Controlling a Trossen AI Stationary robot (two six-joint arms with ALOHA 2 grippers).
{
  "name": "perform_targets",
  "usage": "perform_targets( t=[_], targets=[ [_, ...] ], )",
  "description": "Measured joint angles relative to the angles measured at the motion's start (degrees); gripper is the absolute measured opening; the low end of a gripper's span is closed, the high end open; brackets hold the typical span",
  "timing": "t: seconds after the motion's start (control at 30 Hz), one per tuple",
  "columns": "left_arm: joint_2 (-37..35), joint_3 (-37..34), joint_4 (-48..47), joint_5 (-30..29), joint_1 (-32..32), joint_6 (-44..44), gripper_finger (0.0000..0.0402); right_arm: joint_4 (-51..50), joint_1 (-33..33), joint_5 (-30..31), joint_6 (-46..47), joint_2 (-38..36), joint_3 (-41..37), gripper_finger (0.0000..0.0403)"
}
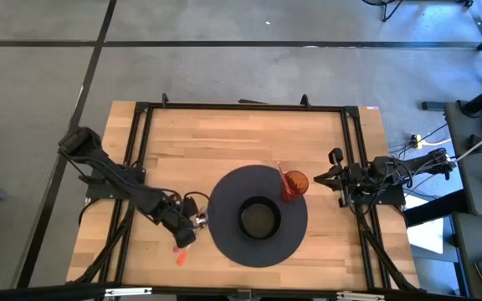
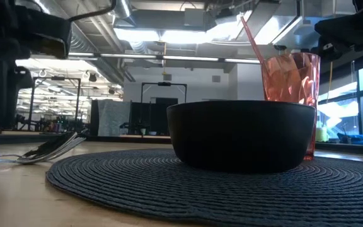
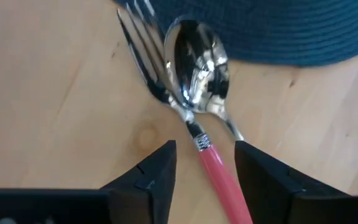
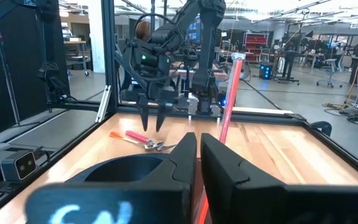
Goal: Pick & Place Utensil
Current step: Put the pink fork into the black bowl on the black mat
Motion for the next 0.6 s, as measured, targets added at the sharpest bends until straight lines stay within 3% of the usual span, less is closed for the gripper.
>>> perform_targets(
  t=[0.6],
  targets=[
    [5.6,0.0,2.5,2.3,-0.7,-3.6,0.0164,-0.1,0.0,0.0,0.0,0.0,0.0,0.0025]
  ],
)
